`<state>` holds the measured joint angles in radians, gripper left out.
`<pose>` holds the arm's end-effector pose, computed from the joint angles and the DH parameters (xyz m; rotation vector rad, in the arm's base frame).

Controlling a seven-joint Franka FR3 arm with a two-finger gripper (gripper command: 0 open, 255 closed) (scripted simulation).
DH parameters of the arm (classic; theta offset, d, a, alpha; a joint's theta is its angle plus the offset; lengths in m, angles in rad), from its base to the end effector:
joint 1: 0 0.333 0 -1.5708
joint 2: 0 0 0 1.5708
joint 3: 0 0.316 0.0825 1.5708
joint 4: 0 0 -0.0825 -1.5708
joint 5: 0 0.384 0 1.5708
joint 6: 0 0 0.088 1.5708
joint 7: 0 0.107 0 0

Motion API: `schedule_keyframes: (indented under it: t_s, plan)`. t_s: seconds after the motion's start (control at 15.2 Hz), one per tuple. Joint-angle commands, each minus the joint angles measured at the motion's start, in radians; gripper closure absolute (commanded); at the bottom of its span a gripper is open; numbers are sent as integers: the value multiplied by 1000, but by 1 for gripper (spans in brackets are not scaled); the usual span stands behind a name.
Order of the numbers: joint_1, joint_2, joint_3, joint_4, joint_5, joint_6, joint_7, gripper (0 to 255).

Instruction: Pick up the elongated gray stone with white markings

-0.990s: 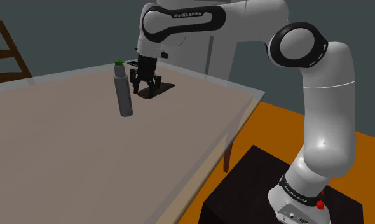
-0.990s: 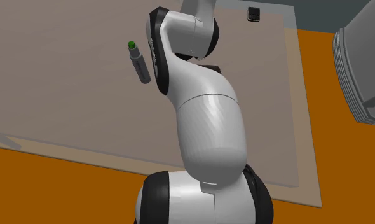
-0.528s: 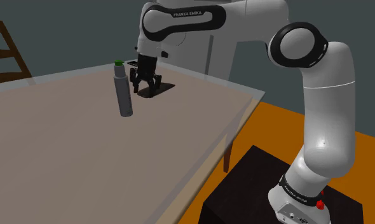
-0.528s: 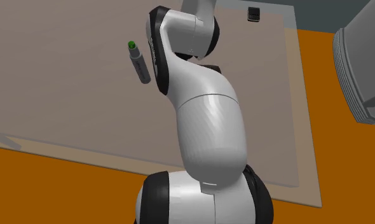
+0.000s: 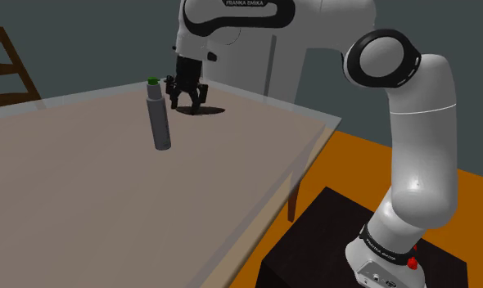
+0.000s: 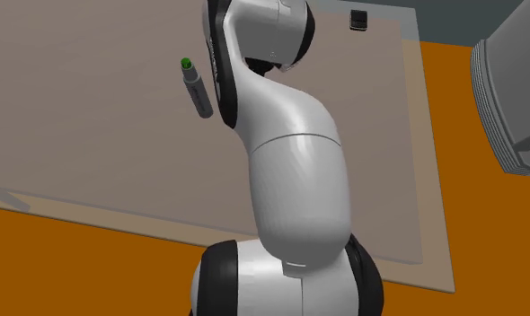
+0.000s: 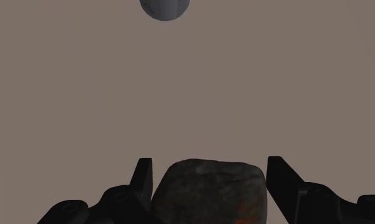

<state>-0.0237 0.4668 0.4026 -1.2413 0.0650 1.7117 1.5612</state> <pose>0.6599 0.2040 0.5215 -2.4160 1.7116 0.2620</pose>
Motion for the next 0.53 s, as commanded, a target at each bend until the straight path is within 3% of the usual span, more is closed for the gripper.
schedule_keyframes:
  t_s: [0.0,0.46]
  plan:
    - [4,4,1,34,-2,-30,6,255]
    - [18,26,1,139,-11,-111,21,255]
